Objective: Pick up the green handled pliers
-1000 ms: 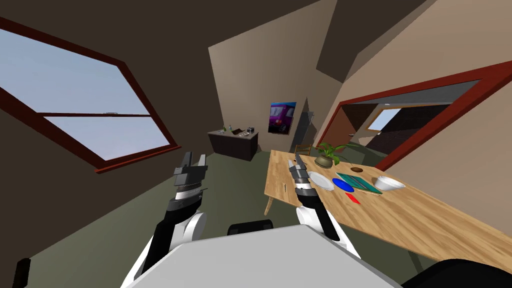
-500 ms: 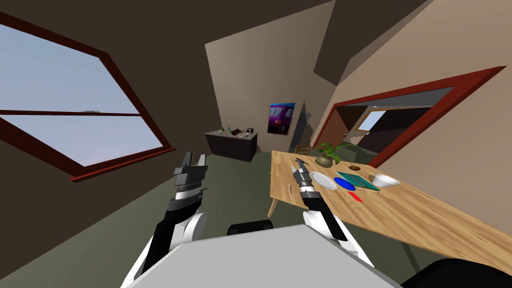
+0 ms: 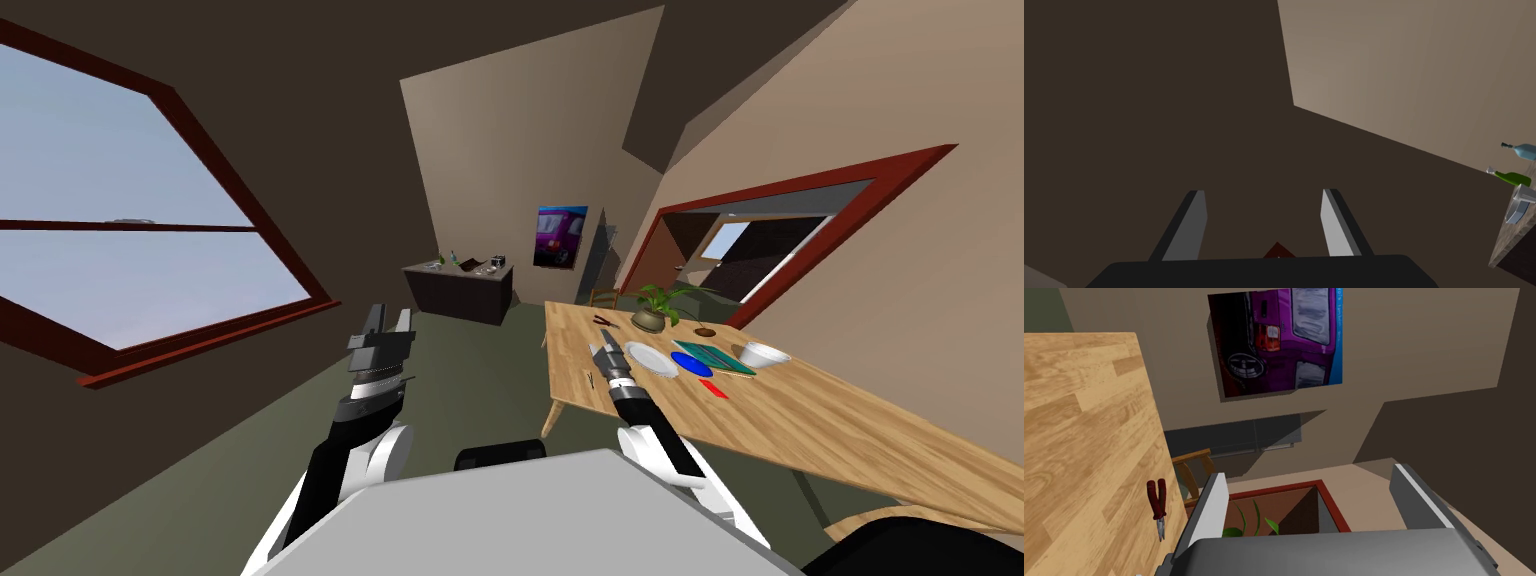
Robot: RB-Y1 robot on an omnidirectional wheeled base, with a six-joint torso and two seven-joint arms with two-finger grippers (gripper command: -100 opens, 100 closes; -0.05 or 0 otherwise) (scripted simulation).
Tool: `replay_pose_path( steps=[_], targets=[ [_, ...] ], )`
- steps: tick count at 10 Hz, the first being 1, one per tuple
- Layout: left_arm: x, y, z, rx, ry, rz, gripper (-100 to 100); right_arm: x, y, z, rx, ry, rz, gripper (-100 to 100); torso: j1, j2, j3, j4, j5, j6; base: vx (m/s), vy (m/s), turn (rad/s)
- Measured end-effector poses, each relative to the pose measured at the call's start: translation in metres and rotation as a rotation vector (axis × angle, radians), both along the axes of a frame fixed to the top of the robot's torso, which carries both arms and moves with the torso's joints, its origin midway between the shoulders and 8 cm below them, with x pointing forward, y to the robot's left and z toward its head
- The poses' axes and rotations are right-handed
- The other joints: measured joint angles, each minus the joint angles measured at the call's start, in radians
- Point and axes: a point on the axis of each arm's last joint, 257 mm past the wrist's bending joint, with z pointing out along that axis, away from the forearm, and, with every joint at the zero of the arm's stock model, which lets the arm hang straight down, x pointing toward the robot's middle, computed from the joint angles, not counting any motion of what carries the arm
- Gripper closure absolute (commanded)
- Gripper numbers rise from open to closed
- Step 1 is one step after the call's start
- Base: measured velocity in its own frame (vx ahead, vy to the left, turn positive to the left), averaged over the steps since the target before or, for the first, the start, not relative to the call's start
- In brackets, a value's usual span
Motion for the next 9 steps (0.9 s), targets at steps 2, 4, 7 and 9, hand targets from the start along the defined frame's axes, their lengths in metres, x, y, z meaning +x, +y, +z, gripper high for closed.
replay_pose_path(
  steps=[2, 4, 7, 9],
  targets=[
    [0.000, 0.000, 0.000, 0.000, 0.000, 0.000, 0, -0.003, -0.022, -0.023, 0.041, 0.064, -0.027, -100, -0.003, 0.000, 0.000, 0.000, -0.001, 0.000, 0.068, 0.082, -0.060],
    [0.000, 0.000, 0.000, 0.000, 0.000, 0.000, 0, -0.013, -0.038, -0.040, 0.086, 0.122, -0.055, -100, -0.004, -0.001, 0.000, 0.000, -0.001, 0.000, 0.083, 0.077, -0.070],
    [0.000, 0.000, 0.000, 0.000, 0.000, 0.000, 0, -0.022, -0.061, -0.074, 0.155, 0.209, -0.101, -100, -0.004, 0.000, 0.000, 0.000, -0.001, 0.000, 0.076, 0.089, -0.062],
    [0.000, 0.000, 0.000, 0.000, 0.000, 0.000, 0, -0.034, -0.077, -0.099, 0.210, 0.270, -0.137, -100, -0.005, 0.000, 0.000, 0.000, -0.001, 0.000, 0.087, 0.070, -0.063]
  ],
)
